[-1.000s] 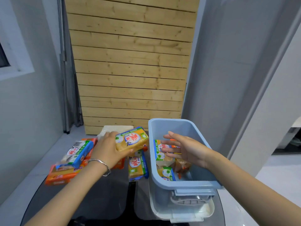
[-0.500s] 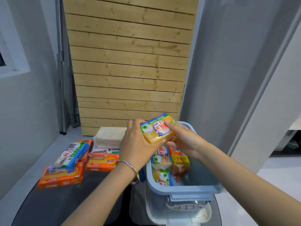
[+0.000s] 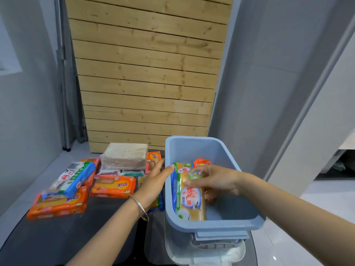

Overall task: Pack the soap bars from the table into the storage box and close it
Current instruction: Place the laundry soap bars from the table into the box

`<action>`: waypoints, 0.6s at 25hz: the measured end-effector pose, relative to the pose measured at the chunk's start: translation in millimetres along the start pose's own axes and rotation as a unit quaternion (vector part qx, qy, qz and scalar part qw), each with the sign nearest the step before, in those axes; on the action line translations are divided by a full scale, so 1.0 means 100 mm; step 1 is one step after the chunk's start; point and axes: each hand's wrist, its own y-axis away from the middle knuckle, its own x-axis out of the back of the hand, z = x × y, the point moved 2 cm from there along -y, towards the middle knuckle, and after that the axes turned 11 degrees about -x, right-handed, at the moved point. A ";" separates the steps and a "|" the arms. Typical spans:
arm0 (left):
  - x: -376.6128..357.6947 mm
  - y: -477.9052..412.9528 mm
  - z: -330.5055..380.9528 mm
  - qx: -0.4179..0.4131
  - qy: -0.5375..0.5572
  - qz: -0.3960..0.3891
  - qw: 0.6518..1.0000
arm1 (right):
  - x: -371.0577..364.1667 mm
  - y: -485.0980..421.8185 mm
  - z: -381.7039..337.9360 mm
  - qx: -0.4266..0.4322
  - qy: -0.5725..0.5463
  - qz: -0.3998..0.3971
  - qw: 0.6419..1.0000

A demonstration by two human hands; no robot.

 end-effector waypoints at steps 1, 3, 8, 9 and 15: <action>0.01 0.00 0.00 0.000 0.000 0.002 1.000 | -0.07 -0.04 0.03 -0.016 0.000 -0.010 1.000; 0.02 0.01 -0.01 0.001 -0.004 0.004 1.000 | -0.16 -0.09 0.08 -0.030 0.007 -0.007 0.999; 0.00 0.04 -0.03 0.004 0.010 0.005 1.000 | -0.24 -0.15 0.11 0.060 0.273 0.103 0.955; -0.01 0.04 -0.03 0.003 0.015 0.006 1.000 | -0.25 -0.15 0.11 0.072 0.277 0.108 0.952; -0.02 0.06 -0.05 0.008 0.044 0.015 0.999 | 0.42 0.18 0.00 0.164 0.206 0.351 0.899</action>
